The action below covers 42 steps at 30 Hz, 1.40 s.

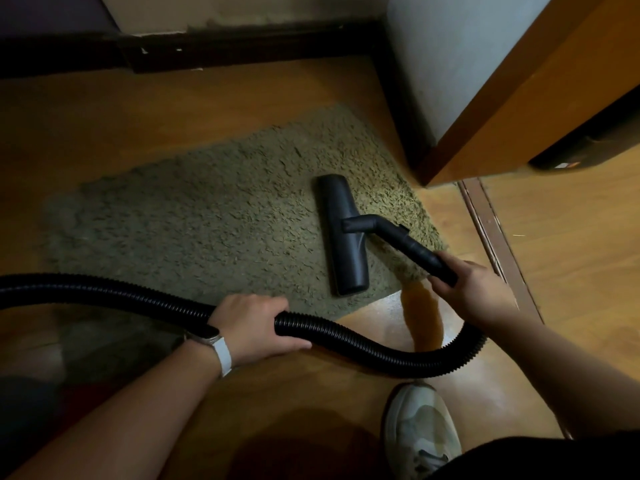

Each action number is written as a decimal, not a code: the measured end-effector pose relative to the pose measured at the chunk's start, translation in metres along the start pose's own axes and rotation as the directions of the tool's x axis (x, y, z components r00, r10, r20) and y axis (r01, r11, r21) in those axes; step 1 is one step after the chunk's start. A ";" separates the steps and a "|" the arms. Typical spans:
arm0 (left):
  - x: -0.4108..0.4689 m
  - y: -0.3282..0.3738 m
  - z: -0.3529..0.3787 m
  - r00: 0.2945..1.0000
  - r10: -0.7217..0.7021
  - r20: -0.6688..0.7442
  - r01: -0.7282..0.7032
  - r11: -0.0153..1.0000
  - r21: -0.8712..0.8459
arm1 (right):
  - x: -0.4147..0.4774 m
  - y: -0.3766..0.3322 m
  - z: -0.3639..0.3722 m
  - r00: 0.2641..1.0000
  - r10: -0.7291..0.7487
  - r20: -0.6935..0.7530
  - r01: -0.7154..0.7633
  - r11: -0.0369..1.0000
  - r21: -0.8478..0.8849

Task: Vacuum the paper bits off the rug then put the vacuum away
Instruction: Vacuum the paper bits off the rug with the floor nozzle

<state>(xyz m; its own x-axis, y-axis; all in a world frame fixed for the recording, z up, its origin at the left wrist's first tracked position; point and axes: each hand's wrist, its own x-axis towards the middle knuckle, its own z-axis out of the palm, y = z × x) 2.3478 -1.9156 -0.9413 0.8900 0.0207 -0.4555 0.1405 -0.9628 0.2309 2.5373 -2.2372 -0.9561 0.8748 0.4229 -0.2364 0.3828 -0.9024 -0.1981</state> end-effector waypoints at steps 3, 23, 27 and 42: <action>0.000 0.004 0.003 1.000 -0.011 0.020 0.011 1.000 0.001 | -0.007 0.013 -0.003 0.996 0.083 -0.020 -0.082 0.996 0.042; -0.022 -0.017 -0.003 0.999 0.025 0.039 -0.027 0.998 0.051 | 0.019 -0.050 0.013 0.974 -0.207 0.098 0.212 0.976 -0.044; -0.038 -0.029 0.002 0.998 0.044 0.046 -0.048 0.996 0.079 | 0.028 -0.082 0.021 0.926 -0.371 0.073 0.374 0.926 -0.041; -0.072 -0.033 0.055 0.991 0.010 0.135 -0.029 0.990 0.136 | 0.052 -0.117 0.028 0.799 -0.317 0.512 0.302 0.946 0.114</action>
<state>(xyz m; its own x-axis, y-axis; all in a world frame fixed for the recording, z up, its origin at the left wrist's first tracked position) 2.2549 -1.9001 -0.9636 0.8244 -0.0257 -0.5654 0.0545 -0.9907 0.1246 2.5294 -2.1070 -0.9714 0.4253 0.6659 -0.6129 0.5929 -0.7167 -0.3673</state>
